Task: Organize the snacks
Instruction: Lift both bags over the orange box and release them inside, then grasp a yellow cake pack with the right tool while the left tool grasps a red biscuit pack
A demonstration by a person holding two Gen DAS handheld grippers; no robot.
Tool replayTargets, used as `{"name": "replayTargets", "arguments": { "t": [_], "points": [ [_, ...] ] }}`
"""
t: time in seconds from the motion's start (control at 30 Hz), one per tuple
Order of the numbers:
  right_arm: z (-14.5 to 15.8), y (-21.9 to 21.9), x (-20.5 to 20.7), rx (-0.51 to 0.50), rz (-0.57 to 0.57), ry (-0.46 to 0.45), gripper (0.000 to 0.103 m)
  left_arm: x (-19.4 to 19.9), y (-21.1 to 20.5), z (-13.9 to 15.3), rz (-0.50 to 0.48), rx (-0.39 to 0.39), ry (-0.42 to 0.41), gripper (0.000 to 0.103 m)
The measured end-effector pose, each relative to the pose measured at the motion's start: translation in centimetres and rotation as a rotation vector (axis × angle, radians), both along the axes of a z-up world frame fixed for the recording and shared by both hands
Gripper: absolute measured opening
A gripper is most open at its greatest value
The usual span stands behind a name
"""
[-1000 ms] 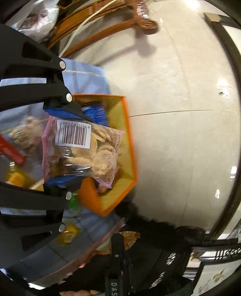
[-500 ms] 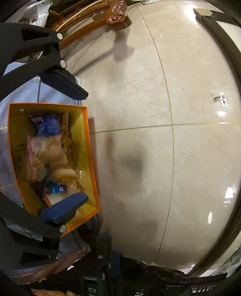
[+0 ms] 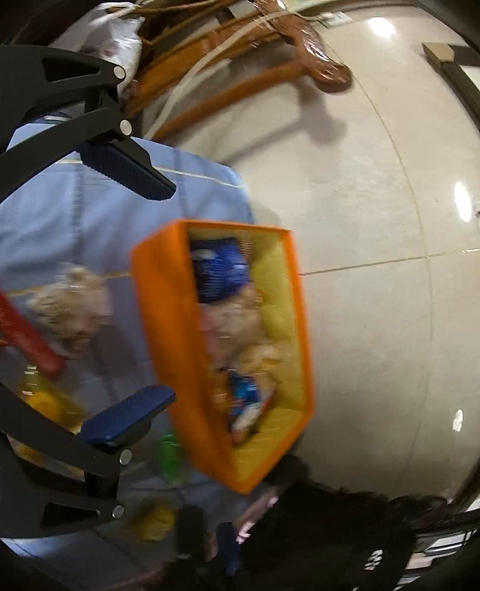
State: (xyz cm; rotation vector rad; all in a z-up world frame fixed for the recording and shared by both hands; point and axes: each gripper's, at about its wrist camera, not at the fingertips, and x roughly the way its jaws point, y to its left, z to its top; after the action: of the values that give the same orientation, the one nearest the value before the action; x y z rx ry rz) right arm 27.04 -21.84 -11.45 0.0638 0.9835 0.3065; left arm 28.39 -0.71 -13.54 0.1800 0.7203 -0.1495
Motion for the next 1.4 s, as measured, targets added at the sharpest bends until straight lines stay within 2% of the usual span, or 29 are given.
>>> {"name": "replayTargets", "arguments": {
  "t": [0.13,0.33,0.5,0.63,0.7,0.83,0.9,1.03,1.07,1.1,1.13,1.17,1.23,1.33,1.4],
  "points": [
    [-3.6,2.4,-4.6,-0.038,0.044,0.061,0.083,-3.3,1.0,-2.7,0.029,-0.003,0.068,0.098],
    [-7.5,4.7,-7.9,-0.091,0.063,0.13,0.083,-6.2,2.0,-5.6,0.063,0.02,0.139,0.098],
    [-8.7,5.9,-8.8,-0.129,0.072,0.135,0.083,-7.8,2.8,-6.8,0.082,0.025,0.163,0.098],
    [-10.4,7.2,-9.2,-0.166,0.079,0.152,0.084,-9.3,2.4,-8.1,0.06,0.027,0.17,0.098],
    [-11.2,7.6,-8.9,-0.177,0.089,0.155,0.084,-10.4,2.0,-9.3,0.04,0.039,0.166,0.092],
    [-12.7,8.9,-9.1,-0.218,0.126,0.152,0.084,-11.1,3.2,-11.7,0.088,-0.032,0.199,0.09],
    [-13.5,9.4,-9.2,-0.238,0.142,0.148,0.085,-11.4,3.3,-12.7,0.103,-0.034,0.197,0.09],
    [-14.3,8.9,-9.2,-0.215,0.141,0.132,0.087,-11.4,3.1,-13.0,0.098,-0.044,0.158,0.091],
    [-14.5,8.9,-9.2,-0.213,0.149,0.146,0.067,-11.4,3.0,-13.1,0.089,-0.052,0.158,0.088],
    [-14.8,8.9,-9.2,-0.226,0.165,0.161,0.065,-11.3,3.0,-13.0,0.066,-0.074,0.161,0.081],
    [-14.8,9.0,-9.4,-0.234,0.19,0.151,0.06,-11.3,2.8,-12.9,0.044,-0.084,0.16,0.066],
    [-14.9,9.0,-9.5,-0.232,0.198,0.156,0.06,-11.5,2.3,-12.7,0.025,-0.069,0.149,0.055],
    [-14.8,8.8,-9.7,-0.224,0.204,0.154,0.059,-11.9,1.4,-12.5,-0.006,-0.05,0.143,0.046],
    [-14.5,8.2,-9.8,-0.208,0.196,0.147,0.059,-12.4,1.5,-12.3,-0.028,-0.107,0.164,0.046],
    [-14.0,7.7,-10.0,-0.205,0.191,0.133,0.058,-13.3,1.1,-11.6,-0.07,-0.116,0.12,0.046]
  ]
}}
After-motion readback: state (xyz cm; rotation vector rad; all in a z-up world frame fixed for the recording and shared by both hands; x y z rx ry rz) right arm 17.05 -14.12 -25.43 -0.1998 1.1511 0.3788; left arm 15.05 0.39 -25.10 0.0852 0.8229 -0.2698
